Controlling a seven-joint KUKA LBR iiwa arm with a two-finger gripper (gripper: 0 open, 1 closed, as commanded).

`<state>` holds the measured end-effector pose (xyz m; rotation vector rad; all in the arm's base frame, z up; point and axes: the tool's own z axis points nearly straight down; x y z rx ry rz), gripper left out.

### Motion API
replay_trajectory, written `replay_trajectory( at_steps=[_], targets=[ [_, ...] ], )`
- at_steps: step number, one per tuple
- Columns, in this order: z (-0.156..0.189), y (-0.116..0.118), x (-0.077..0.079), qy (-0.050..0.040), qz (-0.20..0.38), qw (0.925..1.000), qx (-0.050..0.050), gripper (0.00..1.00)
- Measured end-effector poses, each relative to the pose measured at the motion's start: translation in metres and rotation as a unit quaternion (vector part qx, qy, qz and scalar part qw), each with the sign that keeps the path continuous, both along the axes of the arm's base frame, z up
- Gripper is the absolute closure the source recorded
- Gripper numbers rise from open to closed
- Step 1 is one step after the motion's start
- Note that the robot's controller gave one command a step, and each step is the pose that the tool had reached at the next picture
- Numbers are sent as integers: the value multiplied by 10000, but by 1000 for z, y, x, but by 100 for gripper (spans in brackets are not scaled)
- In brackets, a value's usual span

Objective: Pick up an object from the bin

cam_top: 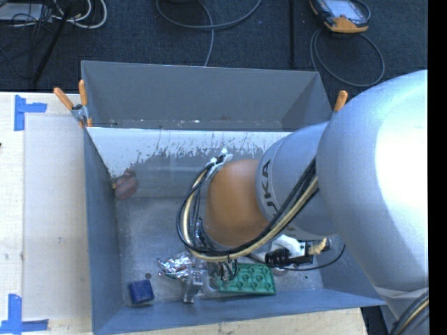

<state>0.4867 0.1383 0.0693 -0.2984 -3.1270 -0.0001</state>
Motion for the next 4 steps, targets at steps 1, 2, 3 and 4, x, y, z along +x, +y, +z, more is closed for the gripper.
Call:
replay_trajectory(
  at_steps=[1,2,3,4],
  targets=[
    [1,0,0,3,-23,10000,3,0],
    [2,1,1,0,-28,10000,11,100],
    [33,0,2,-5,-38,10000,2,100],
    [70,0,2,-9,-37,10000,3,100]
  ],
)
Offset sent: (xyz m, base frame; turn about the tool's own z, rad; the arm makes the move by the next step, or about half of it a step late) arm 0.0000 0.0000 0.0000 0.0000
